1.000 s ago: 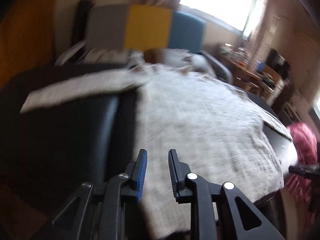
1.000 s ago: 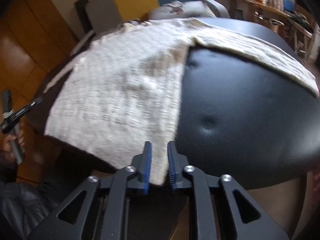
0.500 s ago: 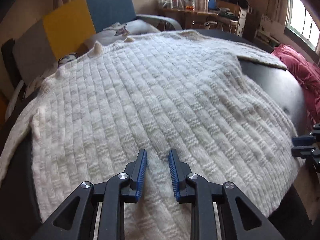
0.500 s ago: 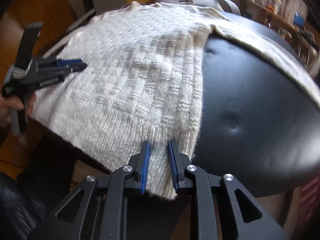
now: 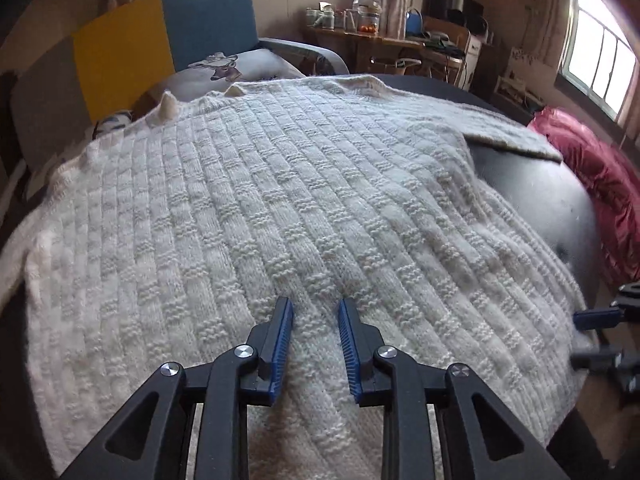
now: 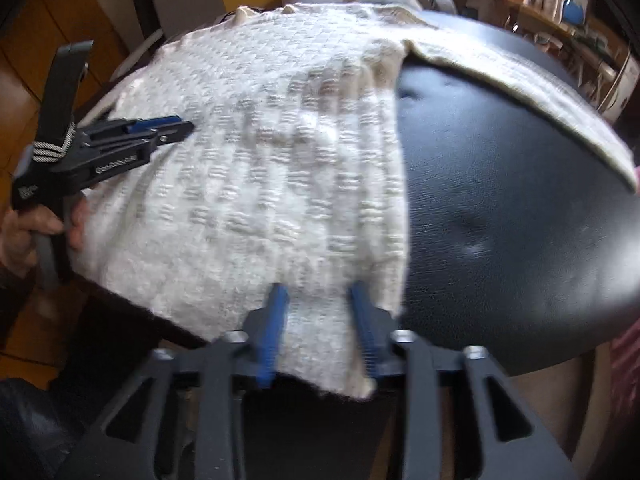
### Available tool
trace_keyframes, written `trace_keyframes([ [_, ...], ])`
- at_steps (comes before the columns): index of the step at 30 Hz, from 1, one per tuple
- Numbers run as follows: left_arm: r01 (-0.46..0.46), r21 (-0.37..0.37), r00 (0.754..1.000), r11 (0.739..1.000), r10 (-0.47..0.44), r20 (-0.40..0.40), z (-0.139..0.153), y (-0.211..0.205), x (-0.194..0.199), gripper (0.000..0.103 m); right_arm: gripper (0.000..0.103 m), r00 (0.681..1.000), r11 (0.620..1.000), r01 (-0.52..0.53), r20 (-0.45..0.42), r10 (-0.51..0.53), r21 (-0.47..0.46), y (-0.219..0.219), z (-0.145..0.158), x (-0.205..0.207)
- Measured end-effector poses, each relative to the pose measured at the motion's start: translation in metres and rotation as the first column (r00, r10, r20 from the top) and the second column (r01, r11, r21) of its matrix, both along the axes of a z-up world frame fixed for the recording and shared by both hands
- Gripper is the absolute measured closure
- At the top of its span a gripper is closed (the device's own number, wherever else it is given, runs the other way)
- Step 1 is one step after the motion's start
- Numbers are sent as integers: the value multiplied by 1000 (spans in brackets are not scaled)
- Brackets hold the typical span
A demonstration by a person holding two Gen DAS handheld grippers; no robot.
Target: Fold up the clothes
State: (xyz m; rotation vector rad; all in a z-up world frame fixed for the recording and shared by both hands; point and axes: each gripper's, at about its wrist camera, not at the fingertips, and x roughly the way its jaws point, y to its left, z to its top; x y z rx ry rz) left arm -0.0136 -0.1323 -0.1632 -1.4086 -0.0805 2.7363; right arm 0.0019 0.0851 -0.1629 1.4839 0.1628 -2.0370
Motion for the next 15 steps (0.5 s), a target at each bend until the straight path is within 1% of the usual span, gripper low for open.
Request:
trace_keyframes([
  [1, 0, 8, 1000, 1000, 0, -1, 0, -1, 0, 79, 0, 999, 999, -32, 28, 32, -23, -6, -1, 1],
  [3, 1, 20, 1000, 1000, -1, -3, 0, -3, 1, 79, 0, 996, 996, -88, 33, 88, -6, -21, -4, 8],
  [7, 3, 20, 1000, 1000, -3, -9, 0, -2, 2, 79, 0, 993, 989, -93, -58, 101, 117, -34, -6, 22],
  [8, 3, 22, 1000, 1000, -3, -10, 0, -2, 2, 79, 0, 993, 989, -81, -74, 91, 120, -33, -4, 24],
  [11, 2, 31, 1000, 1000, -2, -8, 0, -3, 2, 79, 0, 995, 997, -40, -83, 45, 65, -18, 16, 25],
  [15, -1, 31, 1000, 1000, 1, -14, -1, -3, 2, 79, 0, 988, 999, -43, -149, 45, 22, -8, 49, 21],
])
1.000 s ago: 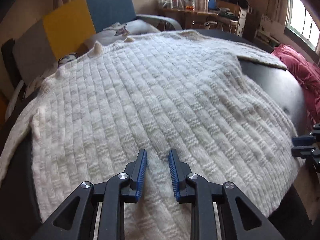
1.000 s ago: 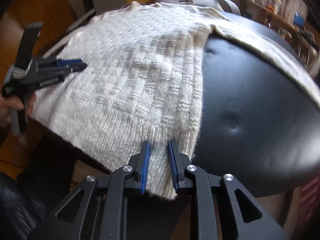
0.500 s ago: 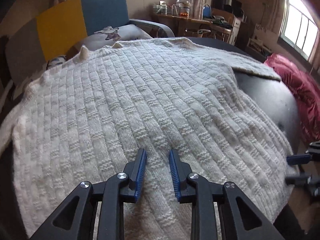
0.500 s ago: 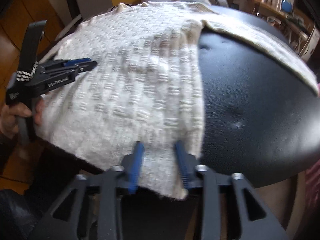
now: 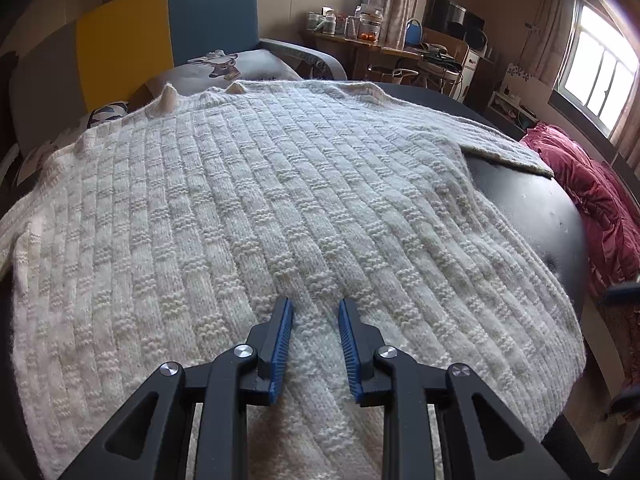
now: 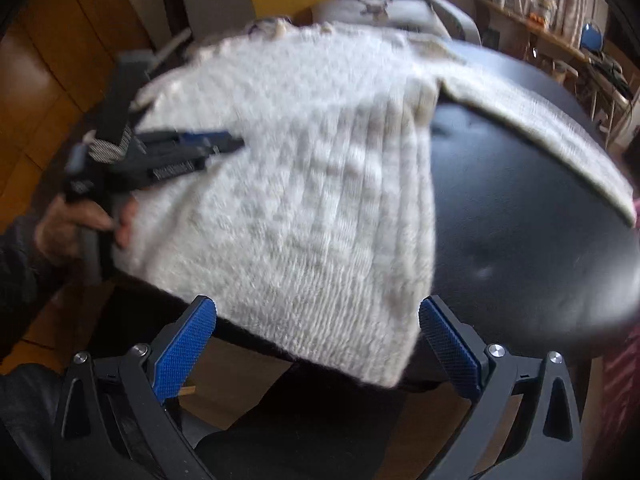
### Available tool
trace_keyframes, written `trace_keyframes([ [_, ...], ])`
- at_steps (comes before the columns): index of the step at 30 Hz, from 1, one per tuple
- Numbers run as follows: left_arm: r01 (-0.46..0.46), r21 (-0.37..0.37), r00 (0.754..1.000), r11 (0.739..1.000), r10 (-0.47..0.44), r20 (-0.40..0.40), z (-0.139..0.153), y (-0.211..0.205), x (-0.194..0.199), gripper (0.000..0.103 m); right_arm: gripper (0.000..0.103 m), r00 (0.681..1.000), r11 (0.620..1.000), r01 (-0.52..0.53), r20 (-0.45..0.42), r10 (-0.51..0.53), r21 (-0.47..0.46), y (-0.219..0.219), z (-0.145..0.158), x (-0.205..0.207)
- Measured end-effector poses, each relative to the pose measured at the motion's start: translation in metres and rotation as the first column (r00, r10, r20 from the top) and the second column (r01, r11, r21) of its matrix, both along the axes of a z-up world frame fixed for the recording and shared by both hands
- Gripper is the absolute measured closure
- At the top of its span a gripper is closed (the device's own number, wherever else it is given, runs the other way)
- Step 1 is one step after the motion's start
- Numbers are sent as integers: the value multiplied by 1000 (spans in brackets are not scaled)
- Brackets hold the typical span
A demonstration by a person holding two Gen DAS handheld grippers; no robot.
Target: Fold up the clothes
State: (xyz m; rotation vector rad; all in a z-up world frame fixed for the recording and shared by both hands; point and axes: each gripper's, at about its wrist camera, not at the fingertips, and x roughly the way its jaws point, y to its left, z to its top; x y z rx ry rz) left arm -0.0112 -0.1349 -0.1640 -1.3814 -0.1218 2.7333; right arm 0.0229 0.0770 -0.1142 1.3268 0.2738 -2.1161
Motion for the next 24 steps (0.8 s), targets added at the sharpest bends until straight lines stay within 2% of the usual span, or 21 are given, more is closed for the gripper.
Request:
trace_keyframes([
  [3, -4, -3, 1000, 1000, 4, -1, 0, 1, 0, 79, 0, 999, 999, 10, -42, -12, -36, -13, 9, -20],
  [6, -4, 3, 1000, 1000, 4, 3, 0, -1, 0, 79, 3, 1000, 997, 4, 0, -4, -77, -32, -4, -48],
  [8, -1, 2, 1000, 1000, 1, 4, 0, -1, 0, 79, 18, 999, 997, 15, 45, -12, -76, -40, -18, -59],
  [10, 1, 1, 1000, 1000, -1, 2, 0, -1, 0, 79, 22, 995, 998, 26, 102, -20, -59, -42, -36, -67],
  [13, -2, 6, 1000, 1000, 2, -6, -1, -2, 1, 79, 33, 996, 999, 31, 80, -29, -31, -37, -50, -64],
  [17, -4, 8, 1000, 1000, 4, -15, -1, -1, 2, 78, 46, 997, 998, 60, 56, -60, -12, -25, -49, -59],
  [24, 0, 7, 1000, 1000, 0, -20, -2, -2, 3, 77, 45, 997, 999, 43, 62, -44, 15, -17, -47, -55],
])
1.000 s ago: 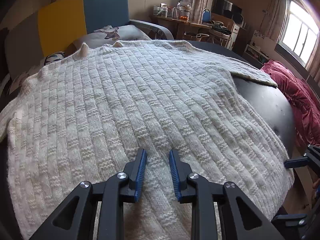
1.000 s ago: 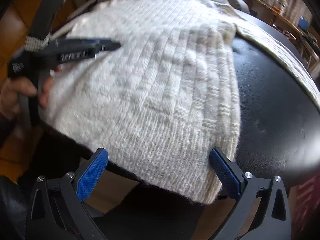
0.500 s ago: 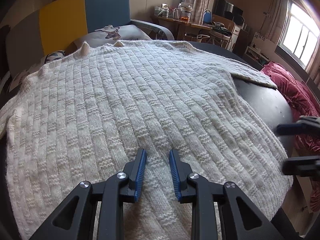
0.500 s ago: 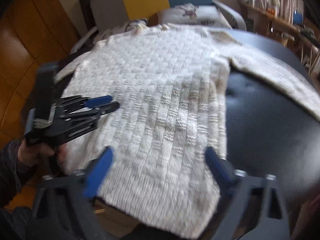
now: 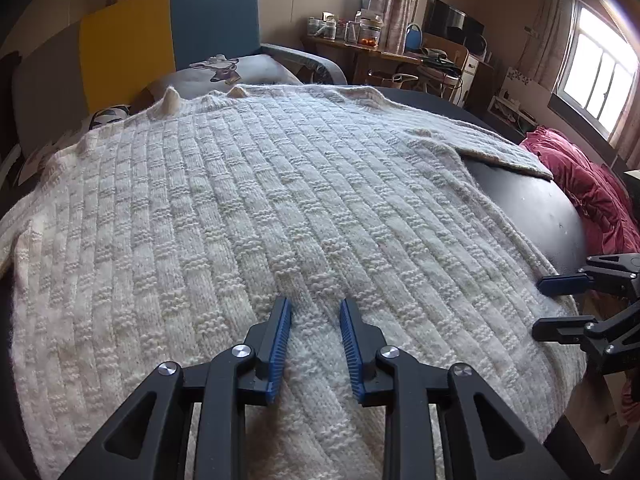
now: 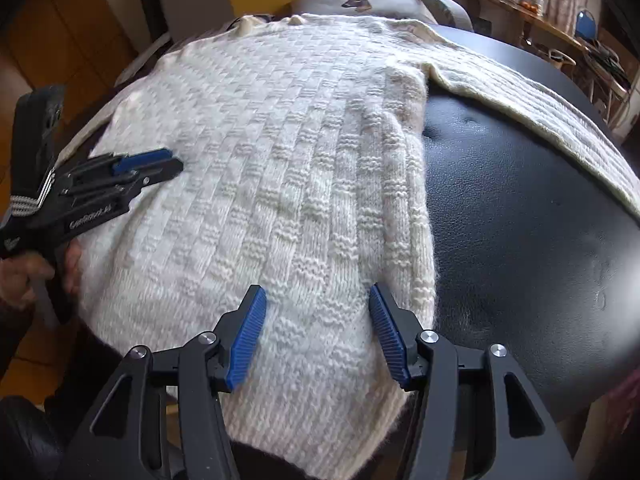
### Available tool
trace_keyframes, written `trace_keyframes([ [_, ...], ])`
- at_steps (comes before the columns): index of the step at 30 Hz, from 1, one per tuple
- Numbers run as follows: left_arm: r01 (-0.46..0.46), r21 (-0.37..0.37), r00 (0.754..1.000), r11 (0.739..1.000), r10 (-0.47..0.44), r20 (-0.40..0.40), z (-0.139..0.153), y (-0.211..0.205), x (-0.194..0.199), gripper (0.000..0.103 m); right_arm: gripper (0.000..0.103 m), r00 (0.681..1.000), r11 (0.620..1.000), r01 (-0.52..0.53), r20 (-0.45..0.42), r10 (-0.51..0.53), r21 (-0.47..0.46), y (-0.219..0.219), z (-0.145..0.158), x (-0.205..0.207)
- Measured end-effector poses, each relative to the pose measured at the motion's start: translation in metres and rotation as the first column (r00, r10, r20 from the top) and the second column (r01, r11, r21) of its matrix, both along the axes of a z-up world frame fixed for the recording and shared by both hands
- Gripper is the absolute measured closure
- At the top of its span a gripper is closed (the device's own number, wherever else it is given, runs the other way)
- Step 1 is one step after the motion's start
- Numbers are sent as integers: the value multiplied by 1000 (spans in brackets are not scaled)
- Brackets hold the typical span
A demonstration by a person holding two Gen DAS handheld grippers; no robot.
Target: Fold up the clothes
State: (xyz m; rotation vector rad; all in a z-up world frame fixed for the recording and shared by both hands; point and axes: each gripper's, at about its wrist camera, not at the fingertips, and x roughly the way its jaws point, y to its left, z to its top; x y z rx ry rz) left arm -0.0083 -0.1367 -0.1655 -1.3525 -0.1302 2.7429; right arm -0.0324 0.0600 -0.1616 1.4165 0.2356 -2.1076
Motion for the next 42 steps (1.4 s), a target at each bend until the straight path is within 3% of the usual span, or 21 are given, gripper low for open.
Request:
trace_keyframes([
  [4, 12, -2, 1000, 1000, -12, 1, 0, 0, -1, 77, 43, 999, 996, -1, -42, -3, -93, -1, 29, -13],
  [6, 14, -4, 1000, 1000, -14, 1, 0, 0, -1, 77, 37, 998, 991, -21, -53, 14, -136, -12, 35, -27],
  [12, 9, -1, 1000, 1000, -9, -2, -1, 0, -1, 77, 32, 999, 994, 30, 22, -27, -109, -31, -5, -65],
  [16, 8, 15, 1000, 1000, -8, -3, -1, -2, -1, 77, 31, 999, 996, 5, -53, -10, -89, -26, -8, -48],
  [17, 7, 16, 1000, 1000, -7, -2, -1, -2, -1, 77, 27, 999, 997, -5, -54, 1, -76, -28, -8, -44],
  [18, 7, 15, 1000, 1000, -7, -2, -1, -2, -1, 77, 16, 999, 997, -21, -48, 18, -70, -28, -8, -42],
  [20, 8, 15, 1000, 1000, -8, -2, -1, -2, -1, 77, 7, 998, 996, -58, -33, 57, -61, -31, -8, -42],
  [24, 8, 31, 1000, 999, -8, -1, -1, -5, -1, 77, 7, 995, 996, -83, -56, 81, -36, -42, 5, -42],
  [29, 4, 35, 1000, 999, -4, -7, -2, -5, -1, 76, 7, 994, 984, -33, -104, 15, -175, -42, 36, -66],
  [31, 2, 36, 1000, 999, -1, -8, -2, -4, -1, 76, 7, 998, 980, 1, -67, -14, -197, -45, 30, -84],
  [35, -3, 48, 1000, 999, 3, -10, -2, -6, 0, 77, 7, 994, 972, 73, 100, -51, -225, -39, -8, -109],
  [37, -6, 59, 1000, 998, 7, -12, -2, -7, 1, 77, 7, 997, 970, 66, 63, -52, -235, -31, -9, -105],
  [42, -8, 80, 1000, 997, 9, -15, -3, -11, 1, 76, 7, 997, 967, 67, 64, -53, -246, -20, 0, -98],
])
